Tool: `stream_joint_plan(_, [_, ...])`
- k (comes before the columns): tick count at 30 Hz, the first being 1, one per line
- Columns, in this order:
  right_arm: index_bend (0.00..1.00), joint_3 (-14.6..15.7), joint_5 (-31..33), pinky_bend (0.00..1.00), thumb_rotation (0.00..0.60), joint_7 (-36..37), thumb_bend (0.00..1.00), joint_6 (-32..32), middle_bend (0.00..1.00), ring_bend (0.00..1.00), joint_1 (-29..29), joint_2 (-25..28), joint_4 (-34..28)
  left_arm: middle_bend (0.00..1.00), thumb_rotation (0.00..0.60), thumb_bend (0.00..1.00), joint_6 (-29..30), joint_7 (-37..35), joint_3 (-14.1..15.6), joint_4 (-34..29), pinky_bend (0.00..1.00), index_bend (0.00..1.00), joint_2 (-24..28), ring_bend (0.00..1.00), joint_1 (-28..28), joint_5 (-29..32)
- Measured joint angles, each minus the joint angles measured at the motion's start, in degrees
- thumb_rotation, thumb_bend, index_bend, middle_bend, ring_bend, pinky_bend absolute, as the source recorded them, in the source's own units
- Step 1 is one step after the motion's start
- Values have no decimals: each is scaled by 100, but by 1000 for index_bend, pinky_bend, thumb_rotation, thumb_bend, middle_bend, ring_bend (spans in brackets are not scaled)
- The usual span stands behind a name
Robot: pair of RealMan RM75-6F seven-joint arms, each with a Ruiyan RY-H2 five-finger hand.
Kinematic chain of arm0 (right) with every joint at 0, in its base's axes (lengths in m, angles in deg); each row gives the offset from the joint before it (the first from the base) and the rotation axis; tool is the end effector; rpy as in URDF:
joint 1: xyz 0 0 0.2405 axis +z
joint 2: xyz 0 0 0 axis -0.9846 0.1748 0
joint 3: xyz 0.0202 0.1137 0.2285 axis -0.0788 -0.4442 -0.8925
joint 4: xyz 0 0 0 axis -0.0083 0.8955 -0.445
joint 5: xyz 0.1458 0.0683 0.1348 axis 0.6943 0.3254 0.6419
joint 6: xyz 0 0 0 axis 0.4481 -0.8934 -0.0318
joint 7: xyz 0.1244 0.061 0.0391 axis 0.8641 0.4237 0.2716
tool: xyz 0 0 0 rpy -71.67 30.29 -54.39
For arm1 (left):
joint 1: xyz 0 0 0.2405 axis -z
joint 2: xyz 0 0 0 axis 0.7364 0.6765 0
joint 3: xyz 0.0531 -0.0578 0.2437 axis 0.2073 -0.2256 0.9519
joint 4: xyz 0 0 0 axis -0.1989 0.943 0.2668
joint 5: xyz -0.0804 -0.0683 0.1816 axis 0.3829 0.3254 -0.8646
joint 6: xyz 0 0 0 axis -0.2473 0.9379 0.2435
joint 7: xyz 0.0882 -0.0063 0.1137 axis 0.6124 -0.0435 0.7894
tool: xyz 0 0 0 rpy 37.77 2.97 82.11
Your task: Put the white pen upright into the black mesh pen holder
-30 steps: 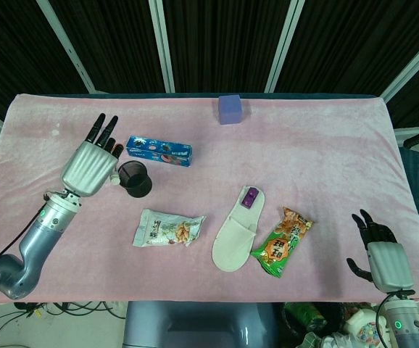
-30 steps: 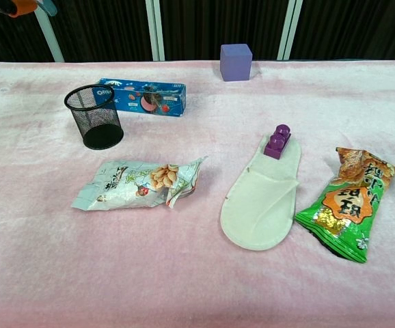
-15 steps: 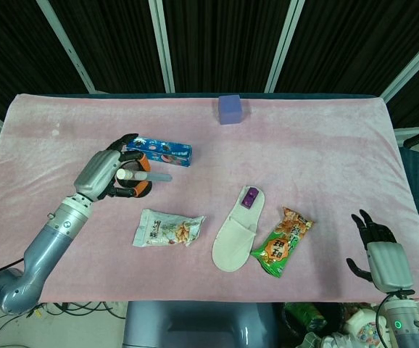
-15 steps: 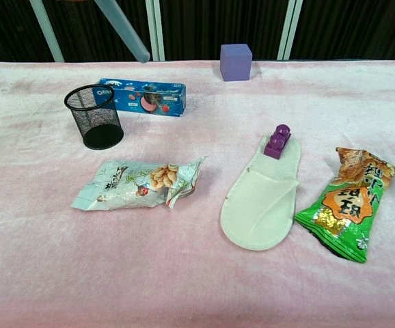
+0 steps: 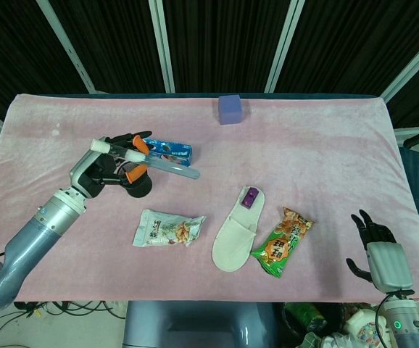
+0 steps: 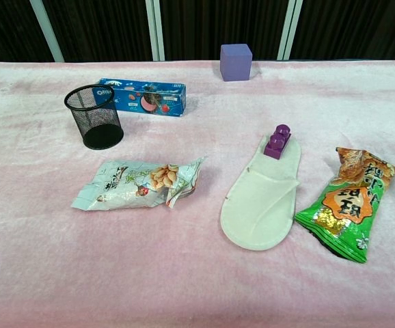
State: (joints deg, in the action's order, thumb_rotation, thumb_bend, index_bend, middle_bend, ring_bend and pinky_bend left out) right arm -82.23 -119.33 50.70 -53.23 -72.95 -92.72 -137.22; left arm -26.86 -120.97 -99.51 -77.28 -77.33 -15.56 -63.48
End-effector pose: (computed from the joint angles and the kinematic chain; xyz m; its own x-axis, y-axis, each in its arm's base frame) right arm -0.2997 -0.1840 0.1232 0.4231 -0.1577 0.8922 -0.9035 0.0013 0.4287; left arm -0.0669 0.3453 0.1533 -0.7007 0.5389 0.4676 0.5675 0.0238 0.8230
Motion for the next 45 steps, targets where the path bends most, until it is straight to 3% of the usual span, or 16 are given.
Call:
stream_joint_plan(5, [0, -2, 3, 164, 600, 14, 175, -1, 17, 167, -2, 7, -2, 546, 600, 393, 374, 1187, 275, 301, 163, 616, -280, 66, 17, -527])
stream_joint_plan(11, [0, -2, 5, 164, 600, 44, 175, 14, 17, 167, 3, 21, -1, 547, 600, 393, 1098, 3958, 763, 947, 163, 619, -869, 70, 170, -1182])
stream_joint_plan(18, [0, -2, 4, 164, 600, 73, 175, 28, 17, 167, 9, 34, 0, 553, 600, 393, 2176, 7182, 1385, 2401, 162, 622, -1579, 78, 507, -2400])
stream_joint_plan(21, [0, -2, 9, 164, 600, 76, 175, 36, 17, 167, 12, 35, -1, 553, 600, 393, 2656, 8199, 1653, 3231, 162, 622, -1812, 78, 692, -3071])
stream_joint_plan(25, [0, 0, 10, 164, 600, 71, 175, 38, 17, 167, 12, 37, -6, 555, 600, 393, 3223, 9027, 1963, 3963, 165, 622, -2078, 78, 922, -3659])
stream_joint_plan(30, [0, 2, 23, 164, 600, 51, 176, 43, 17, 167, 12, 36, -16, 555, 600, 393, 3395, 9177, 2063, 4054, 170, 621, -2224, 78, 1015, -3676])
stream_joint_plan(35, [0, -1, 31, 164, 600, 45, 175, 38, 17, 167, 9, 38, -21, 551, 600, 393, 3300, 8276, 1957, 3424, 173, 621, -2344, 78, 937, -2825])
stream_joint_plan(41, [0, 3, 24, 164, 600, 48, 174, 41, 17, 167, 11, 39, -22, 553, 600, 393, 2440, 6794, 1513, 1867, 173, 620, -2091, 78, 831, -735])
stream_joint_plan(45, [0, 3, 33, 164, 600, 44, 176, 53, 17, 167, 15, 40, -19, 553, 600, 393, 1334, 5038, 939, 960, 173, 620, -1587, 78, 769, 997])
